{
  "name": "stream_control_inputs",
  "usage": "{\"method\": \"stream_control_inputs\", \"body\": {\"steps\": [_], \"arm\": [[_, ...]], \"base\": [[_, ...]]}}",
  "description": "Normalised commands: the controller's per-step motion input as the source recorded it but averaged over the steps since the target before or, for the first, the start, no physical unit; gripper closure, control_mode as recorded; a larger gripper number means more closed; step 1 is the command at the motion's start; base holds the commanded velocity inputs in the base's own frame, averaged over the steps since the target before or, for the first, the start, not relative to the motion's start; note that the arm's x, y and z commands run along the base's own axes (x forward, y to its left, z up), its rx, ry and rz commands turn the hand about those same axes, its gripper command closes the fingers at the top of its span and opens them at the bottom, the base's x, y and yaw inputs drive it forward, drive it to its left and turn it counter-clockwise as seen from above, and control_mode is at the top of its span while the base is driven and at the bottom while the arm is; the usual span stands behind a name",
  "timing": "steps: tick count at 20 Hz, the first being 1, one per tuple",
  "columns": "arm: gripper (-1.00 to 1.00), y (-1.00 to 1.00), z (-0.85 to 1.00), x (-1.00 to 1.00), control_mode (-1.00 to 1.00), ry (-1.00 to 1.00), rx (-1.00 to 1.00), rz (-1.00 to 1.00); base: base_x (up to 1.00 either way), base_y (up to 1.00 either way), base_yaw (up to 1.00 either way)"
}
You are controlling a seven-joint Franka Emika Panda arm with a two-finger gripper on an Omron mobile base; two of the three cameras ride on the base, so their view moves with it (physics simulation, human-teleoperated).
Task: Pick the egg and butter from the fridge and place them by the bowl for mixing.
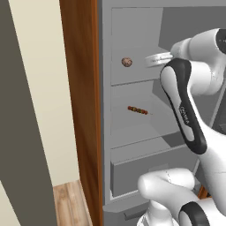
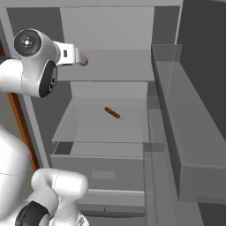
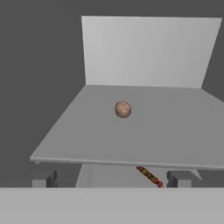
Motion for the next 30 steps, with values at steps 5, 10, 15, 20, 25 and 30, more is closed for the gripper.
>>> {"method": "stream_control_inputs", "body": {"steps": [5, 10, 15, 20, 25, 30], "arm": [[-1.0, 0.0, -0.21, 0.31, -1.0, 0.06, -0.02, 0.0], [-1.0, 0.0, -0.13, 0.25, -1.0, 0.01, 0.0, 0.0], [-1.0, 0.03, -0.15, 0.37, -1.0, 0.0, 0.0, 0.0], [-1.0, 0.17, -0.15, 0.58, -1.0, 0.01, 0.0, 0.0], [-1.0, 0.13, -0.1, 0.73, -1.0, 0.03, -0.01, 0.0], [-1.0, 0.0, -0.02, 0.7, -1.0, 0.07, -0.01, 0.0]], "base": [[0.0, 0.0, 0.0], [0.0, 0.0, 0.0], [0.0, 0.0, 0.0], [0.0, 0.0, 0.0], [0.0, 0.0, 0.0], [0.0, 0.0, 0.0]]}}
